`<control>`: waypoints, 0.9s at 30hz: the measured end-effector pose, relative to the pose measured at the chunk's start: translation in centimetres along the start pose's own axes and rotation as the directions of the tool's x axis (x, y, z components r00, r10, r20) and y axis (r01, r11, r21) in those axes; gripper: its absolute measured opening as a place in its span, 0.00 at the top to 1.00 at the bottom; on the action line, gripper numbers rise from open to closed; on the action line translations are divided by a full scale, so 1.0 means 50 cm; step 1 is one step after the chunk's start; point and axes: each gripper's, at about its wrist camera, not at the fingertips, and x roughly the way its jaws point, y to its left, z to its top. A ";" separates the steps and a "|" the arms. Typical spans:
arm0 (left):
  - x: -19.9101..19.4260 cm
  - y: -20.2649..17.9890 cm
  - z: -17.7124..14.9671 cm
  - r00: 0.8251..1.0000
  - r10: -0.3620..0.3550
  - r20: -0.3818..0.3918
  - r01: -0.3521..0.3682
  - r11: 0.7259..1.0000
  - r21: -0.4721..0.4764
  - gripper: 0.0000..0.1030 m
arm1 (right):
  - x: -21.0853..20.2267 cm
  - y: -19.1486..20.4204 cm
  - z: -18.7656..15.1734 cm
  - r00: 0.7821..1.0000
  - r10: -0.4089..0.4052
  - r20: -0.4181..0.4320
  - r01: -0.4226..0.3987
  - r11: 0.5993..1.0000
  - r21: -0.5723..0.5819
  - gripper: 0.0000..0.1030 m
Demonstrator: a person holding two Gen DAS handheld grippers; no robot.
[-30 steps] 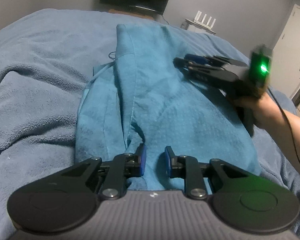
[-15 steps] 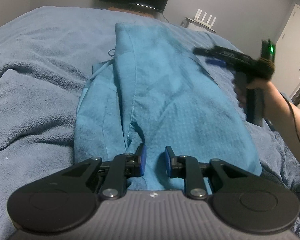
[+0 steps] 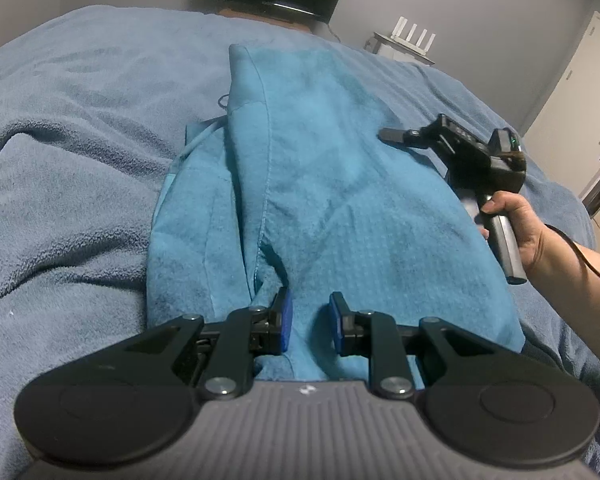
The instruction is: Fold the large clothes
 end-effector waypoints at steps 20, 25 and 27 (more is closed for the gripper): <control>0.205 -0.269 0.045 0.999 0.011 0.041 -0.021 0.966 0.257 0.81 | -0.278 0.102 0.135 0.952 -0.147 0.270 0.232 0.920 -0.316 0.37; 0.240 -0.300 0.053 0.997 0.010 0.079 -0.032 0.959 0.280 0.81 | -0.279 0.110 0.238 0.931 -0.236 0.279 0.322 0.892 -0.319 0.24; 0.239 -0.295 0.052 0.997 -0.013 0.083 -0.010 0.962 0.274 0.81 | -0.266 0.084 0.267 0.891 -0.360 0.276 0.426 0.872 -0.239 0.19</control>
